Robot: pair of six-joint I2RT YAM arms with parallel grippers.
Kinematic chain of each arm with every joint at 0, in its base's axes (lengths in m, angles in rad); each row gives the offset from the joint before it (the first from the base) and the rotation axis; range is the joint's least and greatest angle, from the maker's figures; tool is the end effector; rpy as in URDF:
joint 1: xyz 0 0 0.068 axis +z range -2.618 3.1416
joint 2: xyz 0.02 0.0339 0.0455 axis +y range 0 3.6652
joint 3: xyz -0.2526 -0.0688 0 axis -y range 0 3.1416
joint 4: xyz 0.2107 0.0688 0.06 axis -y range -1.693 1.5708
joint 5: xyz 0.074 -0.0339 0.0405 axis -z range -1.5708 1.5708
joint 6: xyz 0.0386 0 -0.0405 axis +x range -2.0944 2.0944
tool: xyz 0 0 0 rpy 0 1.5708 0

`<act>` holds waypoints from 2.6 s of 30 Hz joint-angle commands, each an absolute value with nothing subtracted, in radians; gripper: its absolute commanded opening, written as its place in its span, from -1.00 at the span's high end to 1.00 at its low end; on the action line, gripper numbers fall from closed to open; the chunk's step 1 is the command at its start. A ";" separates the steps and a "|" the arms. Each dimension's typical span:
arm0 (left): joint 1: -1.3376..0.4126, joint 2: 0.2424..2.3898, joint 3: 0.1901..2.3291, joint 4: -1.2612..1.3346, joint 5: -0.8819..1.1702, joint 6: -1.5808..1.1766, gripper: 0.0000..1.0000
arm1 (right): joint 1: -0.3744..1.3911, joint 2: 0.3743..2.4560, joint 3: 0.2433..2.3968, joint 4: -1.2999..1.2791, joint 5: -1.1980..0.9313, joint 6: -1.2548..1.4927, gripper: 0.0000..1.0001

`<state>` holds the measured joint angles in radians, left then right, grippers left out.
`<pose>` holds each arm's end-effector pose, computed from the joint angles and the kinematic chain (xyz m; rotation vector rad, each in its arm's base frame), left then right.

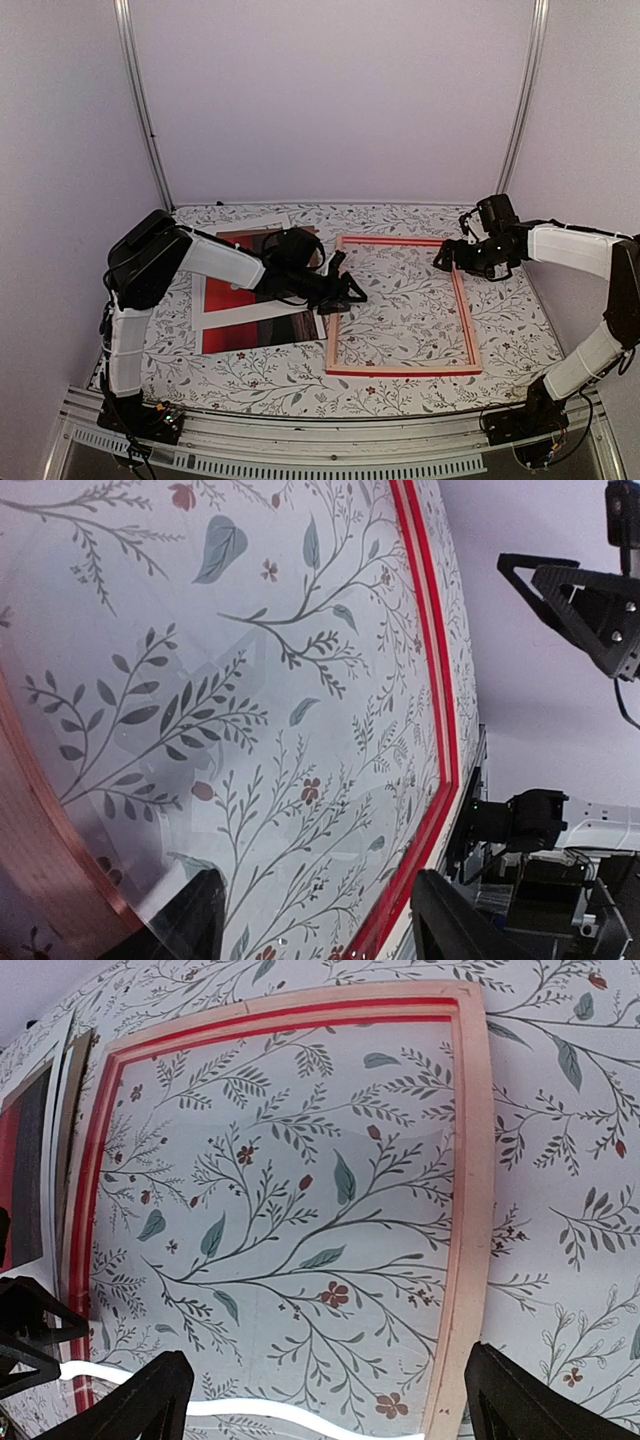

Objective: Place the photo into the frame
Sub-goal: Place the glass panel in the frame body, then place the glass panel at the frame body.

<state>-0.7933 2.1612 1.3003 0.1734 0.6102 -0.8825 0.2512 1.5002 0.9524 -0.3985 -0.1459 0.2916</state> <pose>0.2824 -0.3185 0.1356 0.2701 2.6077 -1.4576 0.2687 0.0748 0.2159 -0.0086 2.5499 0.4001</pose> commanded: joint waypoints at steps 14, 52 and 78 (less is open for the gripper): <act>-0.823 2.103 1.330 0.054 0.510 -0.807 -0.65 | 0.435 1.653 1.055 -0.297 -0.240 0.299 -0.98; -0.831 1.966 1.295 -0.128 0.255 -0.682 -0.81 | 0.495 1.832 1.036 -0.264 -0.274 0.310 -0.98; -0.827 2.031 1.449 -0.174 -0.024 -0.550 -0.82 | 0.446 1.640 1.098 -0.333 -0.117 0.253 -0.98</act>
<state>-0.8368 2.0068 1.4075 -0.1734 0.0074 -0.5777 0.4690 1.6650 1.0760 -0.3317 -0.1577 0.2749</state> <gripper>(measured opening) 0.911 0.989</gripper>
